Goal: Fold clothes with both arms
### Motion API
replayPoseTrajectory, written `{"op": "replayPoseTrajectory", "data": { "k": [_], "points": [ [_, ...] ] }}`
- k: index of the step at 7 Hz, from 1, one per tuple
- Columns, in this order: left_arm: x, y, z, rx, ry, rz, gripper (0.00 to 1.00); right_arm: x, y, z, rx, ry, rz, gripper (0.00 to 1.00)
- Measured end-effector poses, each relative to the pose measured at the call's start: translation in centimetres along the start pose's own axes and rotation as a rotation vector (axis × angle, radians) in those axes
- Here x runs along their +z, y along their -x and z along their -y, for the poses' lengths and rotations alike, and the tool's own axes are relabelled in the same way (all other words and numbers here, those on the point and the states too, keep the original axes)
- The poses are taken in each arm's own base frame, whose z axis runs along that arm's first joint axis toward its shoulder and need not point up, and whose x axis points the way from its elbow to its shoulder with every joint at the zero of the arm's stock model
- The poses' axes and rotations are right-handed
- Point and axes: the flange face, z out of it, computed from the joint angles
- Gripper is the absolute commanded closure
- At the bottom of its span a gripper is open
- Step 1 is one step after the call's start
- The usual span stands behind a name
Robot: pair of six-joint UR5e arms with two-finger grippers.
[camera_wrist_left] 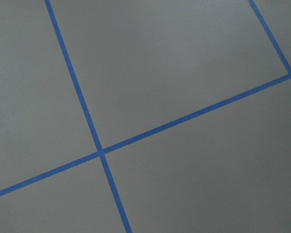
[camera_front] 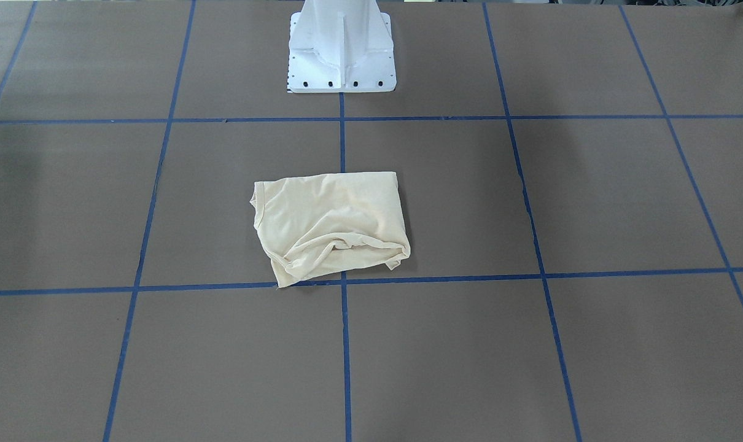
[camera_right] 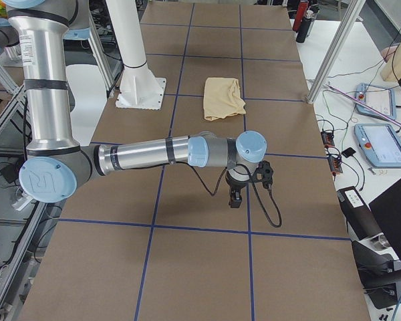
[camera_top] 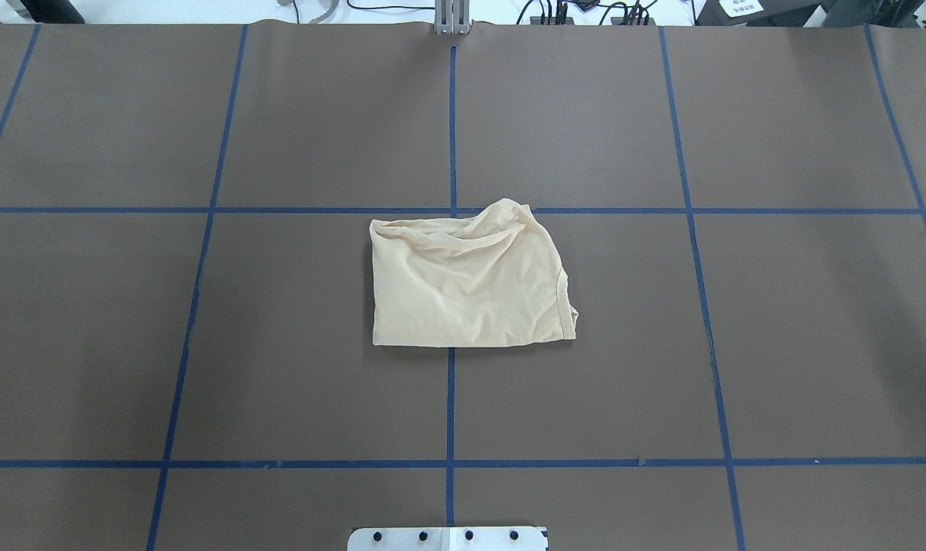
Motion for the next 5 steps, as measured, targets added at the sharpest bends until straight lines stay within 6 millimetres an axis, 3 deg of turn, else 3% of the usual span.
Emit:
{"op": "replayPoseTrajectory", "data": {
  "k": [5],
  "points": [
    [0.18, 0.04, 0.08, 0.003, 0.001, -0.002, 0.0, -0.61, 0.69, -0.93, -0.013, -0.012, -0.001, 0.0]
  ]
}}
